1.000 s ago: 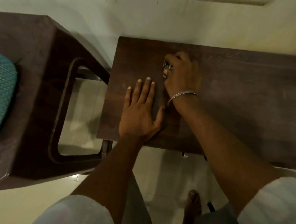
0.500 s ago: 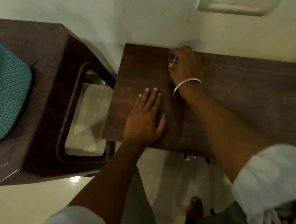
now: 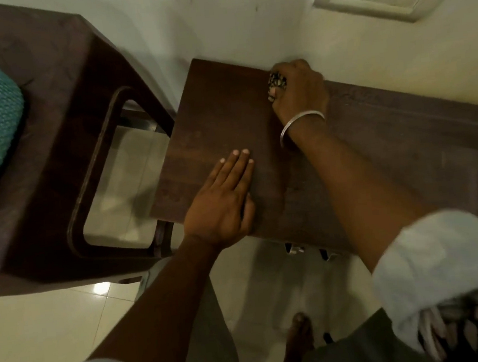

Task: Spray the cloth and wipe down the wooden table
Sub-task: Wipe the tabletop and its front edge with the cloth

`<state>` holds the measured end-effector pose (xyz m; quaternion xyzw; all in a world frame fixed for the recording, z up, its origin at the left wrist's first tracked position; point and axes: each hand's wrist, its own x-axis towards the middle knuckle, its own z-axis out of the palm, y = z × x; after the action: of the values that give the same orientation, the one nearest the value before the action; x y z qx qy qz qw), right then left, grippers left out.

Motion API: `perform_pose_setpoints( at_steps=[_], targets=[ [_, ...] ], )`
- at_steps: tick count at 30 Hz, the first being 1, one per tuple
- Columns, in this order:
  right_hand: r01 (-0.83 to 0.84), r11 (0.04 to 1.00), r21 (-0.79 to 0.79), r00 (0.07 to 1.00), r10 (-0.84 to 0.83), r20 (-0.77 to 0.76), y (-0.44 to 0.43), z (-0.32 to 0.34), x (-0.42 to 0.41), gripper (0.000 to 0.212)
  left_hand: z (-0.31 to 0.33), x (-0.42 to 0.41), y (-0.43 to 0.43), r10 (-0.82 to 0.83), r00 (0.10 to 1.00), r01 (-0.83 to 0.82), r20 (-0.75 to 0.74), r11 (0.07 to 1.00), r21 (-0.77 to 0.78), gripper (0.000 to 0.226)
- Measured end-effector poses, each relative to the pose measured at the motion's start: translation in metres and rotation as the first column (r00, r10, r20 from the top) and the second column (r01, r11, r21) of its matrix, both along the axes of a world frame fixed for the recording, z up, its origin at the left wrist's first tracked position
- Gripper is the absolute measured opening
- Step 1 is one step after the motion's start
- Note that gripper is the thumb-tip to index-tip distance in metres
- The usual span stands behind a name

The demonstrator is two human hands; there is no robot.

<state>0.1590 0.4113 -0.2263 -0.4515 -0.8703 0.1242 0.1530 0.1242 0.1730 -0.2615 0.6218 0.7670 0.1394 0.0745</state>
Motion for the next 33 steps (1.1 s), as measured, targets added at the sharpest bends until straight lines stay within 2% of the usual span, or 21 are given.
perform_pose_setpoints(
  at_steps=[3,8,15,19,22,28,33],
  targets=[
    [0.016,0.999,-0.046,0.999,-0.017,-0.030,0.008,0.003,-0.002,0.040,0.000,0.001,0.000,0.008,1.000,-0.008,0.027,1.000,0.028,0.067],
    [0.023,1.000,-0.008,0.997,-0.024,-0.074,-0.038,-0.009,0.030,0.041,0.001,0.002,-0.001,0.033,0.999,-0.034,0.018,0.999,0.034,0.070],
    [-0.013,1.000,-0.024,0.996,0.010,-0.088,0.015,-0.003,0.017,0.040,0.000,0.004,-0.001,0.046,0.998,-0.048,0.043,0.997,0.060,0.067],
    [0.010,0.998,-0.054,0.993,-0.016,-0.118,-0.007,-0.007,0.033,0.040,-0.001,0.004,0.001,0.037,0.998,-0.040,0.045,0.997,0.071,0.068],
    [-0.021,0.999,-0.043,0.994,0.017,-0.110,-0.023,-0.010,0.045,0.042,-0.002,0.004,0.000,0.047,0.998,-0.050,0.044,0.997,0.065,0.067],
    [0.015,0.999,-0.049,1.000,-0.015,0.000,0.027,0.000,0.019,0.043,-0.005,0.003,0.002,0.047,0.998,-0.049,0.043,0.996,0.069,0.067],
    [0.043,0.997,-0.058,0.998,-0.046,-0.053,-0.023,-0.008,0.048,0.046,-0.004,0.003,0.003,0.044,0.998,-0.047,0.036,0.997,0.066,0.068]
  ],
)
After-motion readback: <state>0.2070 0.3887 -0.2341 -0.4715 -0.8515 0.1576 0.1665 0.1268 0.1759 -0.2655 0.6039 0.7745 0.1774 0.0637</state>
